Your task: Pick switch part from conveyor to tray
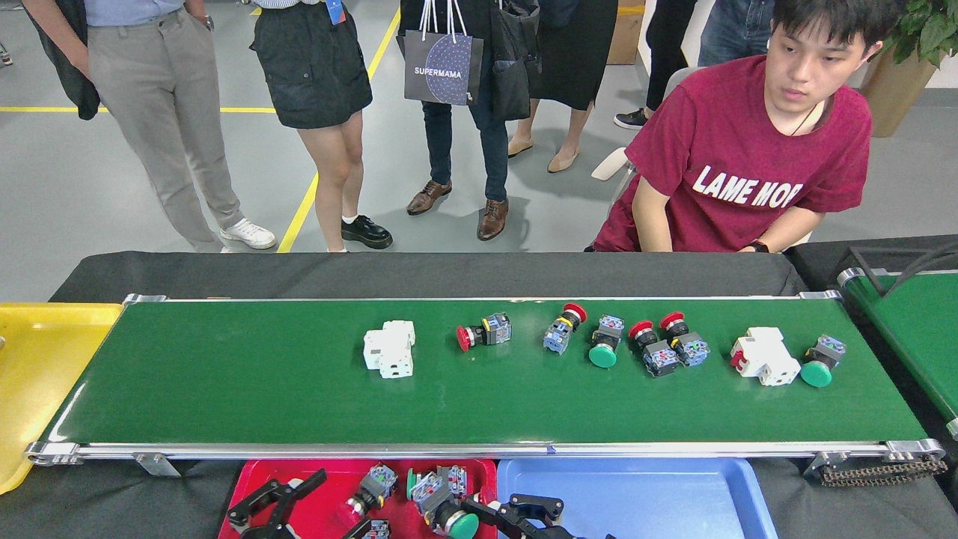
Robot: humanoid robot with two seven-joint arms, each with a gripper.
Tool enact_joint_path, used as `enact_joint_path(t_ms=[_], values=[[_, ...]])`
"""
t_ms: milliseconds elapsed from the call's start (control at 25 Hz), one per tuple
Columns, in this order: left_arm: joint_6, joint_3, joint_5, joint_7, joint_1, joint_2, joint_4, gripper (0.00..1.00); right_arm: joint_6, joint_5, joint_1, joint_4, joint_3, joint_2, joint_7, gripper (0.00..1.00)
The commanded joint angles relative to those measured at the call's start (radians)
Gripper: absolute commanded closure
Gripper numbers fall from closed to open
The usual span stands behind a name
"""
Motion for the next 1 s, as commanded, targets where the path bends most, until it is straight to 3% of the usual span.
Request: enact_joint_path(t_ms=[0, 120, 200, 280, 401, 601, 801, 961], values=[[0.193, 0.047, 0.004, 0.010, 0.000, -0.042, -0.012, 0.00, 0.007, -0.002, -0.007, -0.017, -0.027, 0.005, 0.003, 0.01], [0.210, 0.092, 0.001, 0.010, 0.017, -0.044, -0.006, 0.00, 0.016, -0.003, -0.018, -0.022, -0.130, 0.022, 0.002, 0.02], [0.211, 0.098, 0.003, 0.010, 0.017, -0.046, -0.007, 0.00, 0.036, -0.002, -0.036, -0.022, -0.224, 0.064, 0.002, 0.02], [0.211, 0.095, 0.000, 0.010, 0.012, -0.047, -0.007, 0.00, 0.117, 0.004, -0.070, -0.017, -0.308, 0.098, 0.002, 0.03], [0.213, 0.082, -0.013, 0.004, -0.025, -0.049, -0.007, 0.00, 0.317, 0.009, -0.124, -0.006, -0.340, 0.090, 0.000, 0.03], [0.277, 0.004, -0.188, -0.050, -0.216, -0.066, 0.106, 0.00, 0.642, 0.015, -0.148, 0.029, -0.342, -0.002, -0.069, 0.02], [0.311, 0.003, -0.194, -0.217, -0.307, -0.067, 0.184, 0.00, 0.684, 0.012, -0.053, 0.018, -0.342, -0.051, -0.181, 0.02], [0.351, 0.003, -0.192, -0.231, -0.357, -0.061, 0.247, 0.00, 0.677, 0.013, 0.051, -0.031, -0.331, -0.065, -0.182, 0.02]])
